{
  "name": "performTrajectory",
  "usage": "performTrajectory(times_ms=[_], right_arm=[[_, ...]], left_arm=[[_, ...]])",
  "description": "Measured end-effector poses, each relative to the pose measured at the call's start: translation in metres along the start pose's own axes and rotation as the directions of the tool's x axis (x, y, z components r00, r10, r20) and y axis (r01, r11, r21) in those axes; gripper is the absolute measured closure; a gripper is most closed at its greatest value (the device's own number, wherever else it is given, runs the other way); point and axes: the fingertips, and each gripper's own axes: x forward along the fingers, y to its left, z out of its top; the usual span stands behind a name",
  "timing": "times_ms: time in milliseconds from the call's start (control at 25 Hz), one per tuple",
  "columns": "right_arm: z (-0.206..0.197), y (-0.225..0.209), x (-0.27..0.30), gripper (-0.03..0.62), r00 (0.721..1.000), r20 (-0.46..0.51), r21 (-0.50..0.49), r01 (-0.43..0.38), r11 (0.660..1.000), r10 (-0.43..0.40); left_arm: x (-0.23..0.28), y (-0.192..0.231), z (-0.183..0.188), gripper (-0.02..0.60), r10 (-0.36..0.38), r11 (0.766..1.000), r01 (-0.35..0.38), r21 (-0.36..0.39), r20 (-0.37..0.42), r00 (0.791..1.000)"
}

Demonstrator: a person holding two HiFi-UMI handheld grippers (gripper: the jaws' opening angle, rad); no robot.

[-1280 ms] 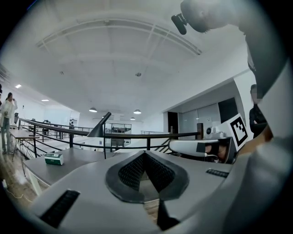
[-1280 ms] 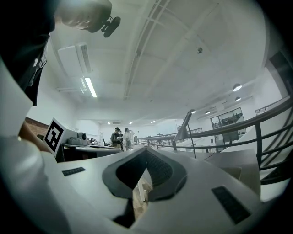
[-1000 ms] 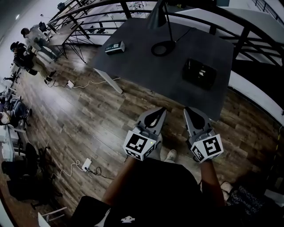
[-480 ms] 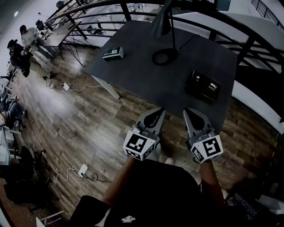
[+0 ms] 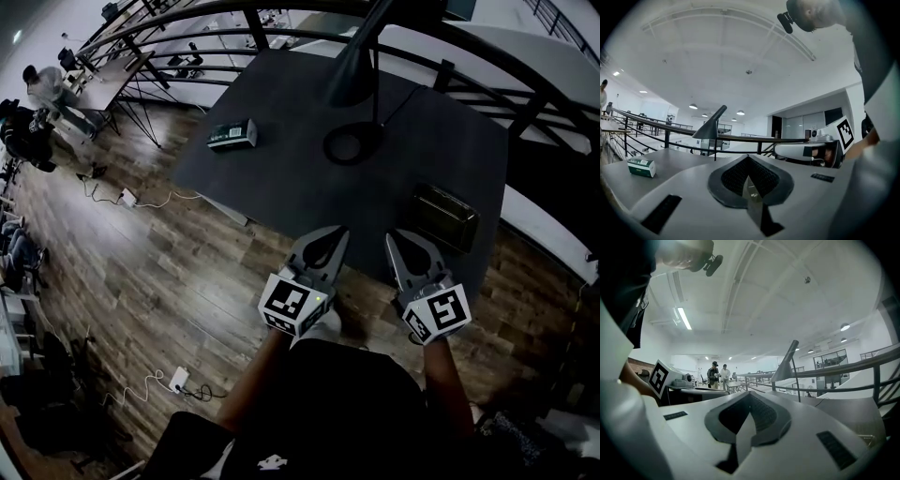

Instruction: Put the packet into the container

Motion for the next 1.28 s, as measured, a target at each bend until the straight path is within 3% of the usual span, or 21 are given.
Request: performTrajectory(times_ms=[560, 920, 1280], right_arm=[[0.007, -0.026, 0.116, 0.589, 0.999, -0.04, -0.002, 0.017, 1.0, -0.017], [0.013, -0.029, 0.167, 0.589, 1.0, -0.007, -0.028, 0.015, 0.999, -0.016], [0.013, -0.026, 0.201, 0.589, 0.998, -0.016, -0.045, -0.056, 0.997, 0.056]], left_arm=[[0.039, 0.102, 0.012, 0.584, -0.084, 0.994, 0.086, -0.064, 0.04, 0.996], [0.051, 0.146, 0.018, 0.584, -0.098, 0.994, 0.1, -0.039, 0.058, 0.993], [0.058, 0.174, 0.014, 0.584, -0.023, 0.999, 0.024, -0.034, 0.043, 0.999]])
